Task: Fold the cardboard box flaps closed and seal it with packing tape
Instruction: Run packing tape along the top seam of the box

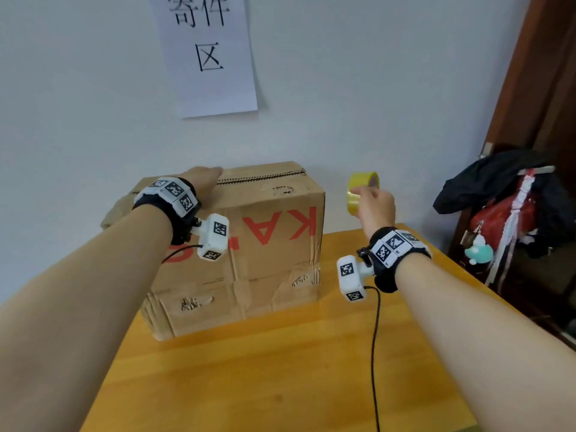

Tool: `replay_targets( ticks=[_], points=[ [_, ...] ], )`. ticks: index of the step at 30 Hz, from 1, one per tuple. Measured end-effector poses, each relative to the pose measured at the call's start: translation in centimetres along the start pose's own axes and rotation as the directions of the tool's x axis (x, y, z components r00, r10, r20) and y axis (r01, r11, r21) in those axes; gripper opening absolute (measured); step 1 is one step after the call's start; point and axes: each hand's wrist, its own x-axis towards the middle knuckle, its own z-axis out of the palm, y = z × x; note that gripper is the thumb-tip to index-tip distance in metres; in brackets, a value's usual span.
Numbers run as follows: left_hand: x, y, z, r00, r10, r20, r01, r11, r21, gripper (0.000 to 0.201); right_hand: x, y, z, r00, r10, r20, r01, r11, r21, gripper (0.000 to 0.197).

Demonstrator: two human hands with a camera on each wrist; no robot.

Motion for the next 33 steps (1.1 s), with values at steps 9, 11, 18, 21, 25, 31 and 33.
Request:
replay_targets(
  ticks=[9,11,18,21,25,31,33],
  points=[
    [0.6,-3.0,-3.5,0.999,0.033,-0.006,-0.033,0.933,-0.359,0.099,-3.7,-11.2,12.2,0.907,-0.265,0.328,0.159,0.936,0.315,0.016],
    [1.4,-3.7,-3.9,0.999,0.026,-0.03,-0.035,0.918,-0.394,0.101,-4.5,-12.0,15.5,0.864,-0.229,0.449,0.09,0.947,0.31,0.013],
    [1.7,-4.8,-3.4,0.989,0.085,-0.124,-0.123,0.93,-0.345,0.078,-4.9,-9.5,19.8,0.73,-0.08,0.679,-0.218,0.914,0.342,0.009],
    [1.6,-4.4,-2.8,0.983,0.118,-0.139,-0.155,0.941,-0.299,0.065,-3.9,-9.1,20.0,0.691,-0.093,0.717,-0.254,0.897,0.362,0.012],
    [2.8,-4.7,-2.1,0.963,0.183,-0.198,-0.227,0.947,-0.228,0.057,-3.5,-8.6,20.1,0.679,-0.102,0.727,-0.22,0.917,0.334,0.021],
    [4.0,-6.0,-1.8,0.931,0.258,-0.257,-0.349,0.836,-0.424,0.051,-2.9,-8.0,20.2,0.637,-0.148,0.757,-0.18,0.926,0.333,0.015],
    [4.3,-6.2,-1.7,0.93,0.264,-0.257,-0.353,0.835,-0.422,0.055,-2.8,-7.8,20.3,0.64,-0.171,0.749,-0.135,0.935,0.329,0.018]
  ],
)
